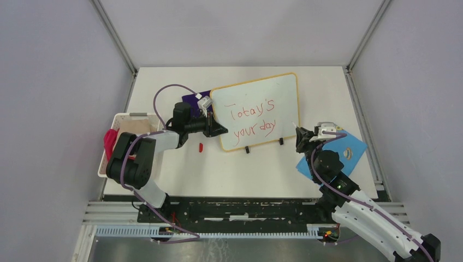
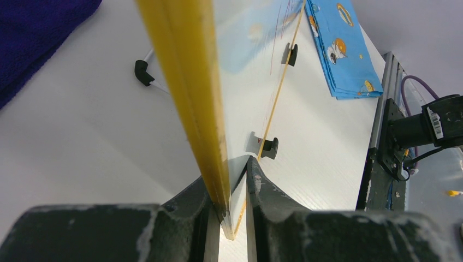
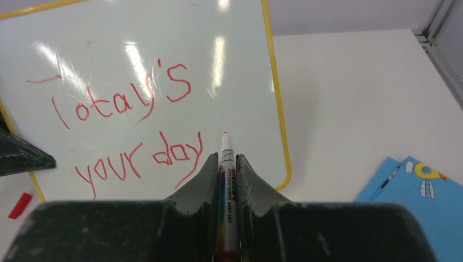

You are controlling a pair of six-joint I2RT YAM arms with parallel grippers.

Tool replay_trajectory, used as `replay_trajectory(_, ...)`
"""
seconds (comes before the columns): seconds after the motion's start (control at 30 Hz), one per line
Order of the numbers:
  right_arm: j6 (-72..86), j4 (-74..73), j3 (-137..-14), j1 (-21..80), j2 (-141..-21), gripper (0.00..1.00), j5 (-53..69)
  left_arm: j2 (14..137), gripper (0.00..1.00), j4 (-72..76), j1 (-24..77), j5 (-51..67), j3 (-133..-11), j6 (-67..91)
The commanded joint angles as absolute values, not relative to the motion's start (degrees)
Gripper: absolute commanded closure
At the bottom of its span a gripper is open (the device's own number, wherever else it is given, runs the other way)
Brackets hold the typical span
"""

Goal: Write a sentence on the whiteboard

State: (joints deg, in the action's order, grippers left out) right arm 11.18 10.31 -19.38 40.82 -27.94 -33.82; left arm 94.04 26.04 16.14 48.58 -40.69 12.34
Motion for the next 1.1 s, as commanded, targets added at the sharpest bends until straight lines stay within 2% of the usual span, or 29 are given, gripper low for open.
replay_trajectory(0.0, 12.95, 9.54, -16.25, 40.87, -28.53, 1.00, -35.60, 97.47, 0.98, 16.88, 17.40, 38.80, -39.53, 4.82)
replay_trajectory(0.37, 15.05, 15.78, -13.66, 40.81, -31.54, 1.00, -31.45, 97.73, 0.98, 16.61, 17.40, 38.86, -39.74, 4.71)
replay_trajectory(0.83, 15.09, 20.45, -19.17, 40.63, -38.44, 1.00, -31.24, 97.93, 0.98, 16.44, 17.33, 38.99, -39.84, 4.65)
replay_trajectory(1.07, 15.83, 23.20, -17.65, 39.59, -39.53, 1.00, -30.58, 98.09, 0.98, 16.39, 17.14, 39.03, -39.94, 4.68)
